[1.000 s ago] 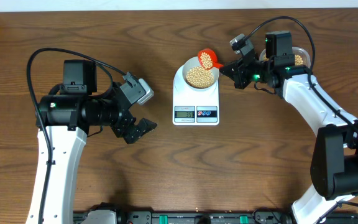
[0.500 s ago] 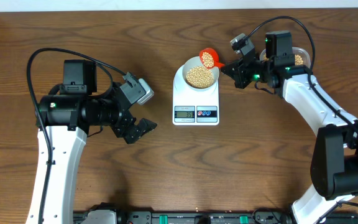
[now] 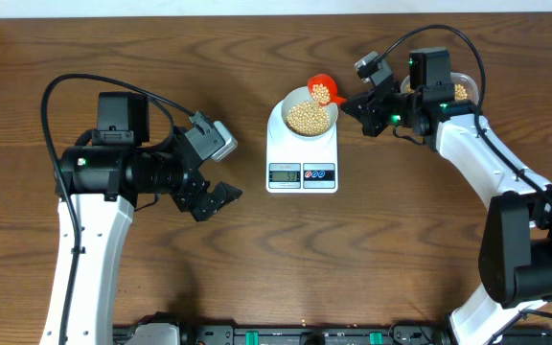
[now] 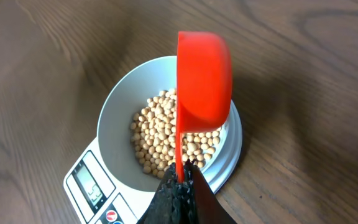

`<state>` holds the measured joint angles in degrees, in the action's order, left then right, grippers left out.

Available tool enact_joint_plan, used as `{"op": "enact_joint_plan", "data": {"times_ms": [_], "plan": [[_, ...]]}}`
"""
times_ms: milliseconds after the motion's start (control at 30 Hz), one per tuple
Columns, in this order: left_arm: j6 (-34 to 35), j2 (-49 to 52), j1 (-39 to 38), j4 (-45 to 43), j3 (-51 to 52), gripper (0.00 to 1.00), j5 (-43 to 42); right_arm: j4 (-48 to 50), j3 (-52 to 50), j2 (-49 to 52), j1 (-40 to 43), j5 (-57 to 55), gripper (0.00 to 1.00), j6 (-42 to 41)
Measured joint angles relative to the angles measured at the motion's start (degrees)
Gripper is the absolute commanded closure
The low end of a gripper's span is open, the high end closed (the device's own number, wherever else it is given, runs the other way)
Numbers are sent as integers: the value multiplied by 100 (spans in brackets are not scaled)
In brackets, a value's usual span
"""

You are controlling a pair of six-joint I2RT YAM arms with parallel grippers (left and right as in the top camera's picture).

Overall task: Scoop item into bowl and weigh 50g on scale
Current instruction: 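Tip the scoop to pour soybeans into the white bowl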

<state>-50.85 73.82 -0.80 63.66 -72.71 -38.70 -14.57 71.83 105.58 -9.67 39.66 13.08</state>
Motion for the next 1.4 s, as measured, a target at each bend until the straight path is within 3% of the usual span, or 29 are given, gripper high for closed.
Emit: {"op": "enact_joint_plan", "data": {"times_ms": [1400], "plan": [[0, 0, 0, 0, -2, 2, -2, -142, -2, -240, -149, -70, 99, 417]]}}
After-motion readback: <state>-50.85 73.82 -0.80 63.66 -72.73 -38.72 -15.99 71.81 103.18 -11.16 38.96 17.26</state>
